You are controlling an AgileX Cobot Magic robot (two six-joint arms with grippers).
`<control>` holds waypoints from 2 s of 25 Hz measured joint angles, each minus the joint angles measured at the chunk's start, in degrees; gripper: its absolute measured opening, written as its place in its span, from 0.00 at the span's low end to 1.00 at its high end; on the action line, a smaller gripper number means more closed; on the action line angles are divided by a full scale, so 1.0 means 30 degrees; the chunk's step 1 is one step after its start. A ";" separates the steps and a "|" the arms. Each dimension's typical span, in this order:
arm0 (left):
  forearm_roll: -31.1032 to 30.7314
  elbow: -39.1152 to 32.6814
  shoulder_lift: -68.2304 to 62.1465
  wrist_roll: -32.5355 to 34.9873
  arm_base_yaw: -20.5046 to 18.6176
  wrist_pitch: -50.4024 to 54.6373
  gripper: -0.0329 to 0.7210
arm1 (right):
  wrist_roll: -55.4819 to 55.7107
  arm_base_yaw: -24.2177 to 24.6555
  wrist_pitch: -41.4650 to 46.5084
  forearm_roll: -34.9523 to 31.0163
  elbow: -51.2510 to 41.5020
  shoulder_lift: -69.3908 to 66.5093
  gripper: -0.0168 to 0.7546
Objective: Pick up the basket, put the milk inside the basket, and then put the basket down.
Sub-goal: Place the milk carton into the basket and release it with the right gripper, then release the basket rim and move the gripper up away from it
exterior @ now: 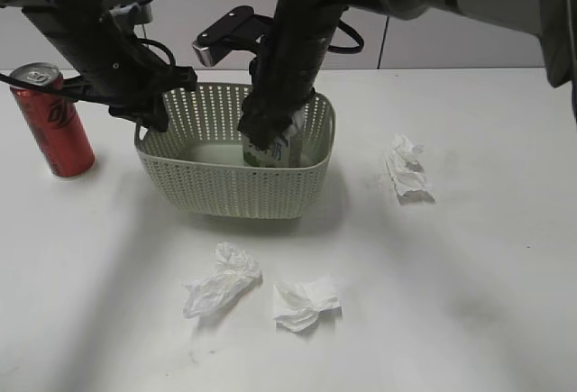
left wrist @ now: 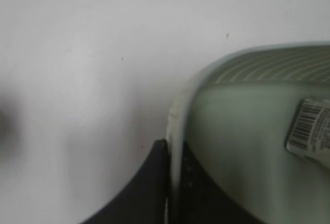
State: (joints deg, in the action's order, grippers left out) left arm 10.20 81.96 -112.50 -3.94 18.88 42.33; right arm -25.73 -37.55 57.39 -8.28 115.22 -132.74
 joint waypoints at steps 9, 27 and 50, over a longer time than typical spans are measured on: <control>-0.0203 -0.0024 0.0000 0.0070 -0.0017 0.0020 0.04 | 0.0630 0.0193 0.0786 0.1138 0.0442 0.3002 0.84; 0.0808 -0.0024 -0.0473 0.0094 -0.0017 -0.1580 0.04 | 0.6692 0.8094 0.1587 0.2103 -1.5254 1.9828 0.79; 0.1615 -0.0024 0.0189 -0.0028 -0.0017 -0.1105 0.89 | 0.6828 0.8113 -0.1340 0.1107 -2.4251 2.8294 0.79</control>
State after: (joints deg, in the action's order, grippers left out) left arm 15.05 81.89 -111.93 -4.03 18.82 39.02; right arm -5.25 -13.21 53.37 -4.96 42.47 -47.85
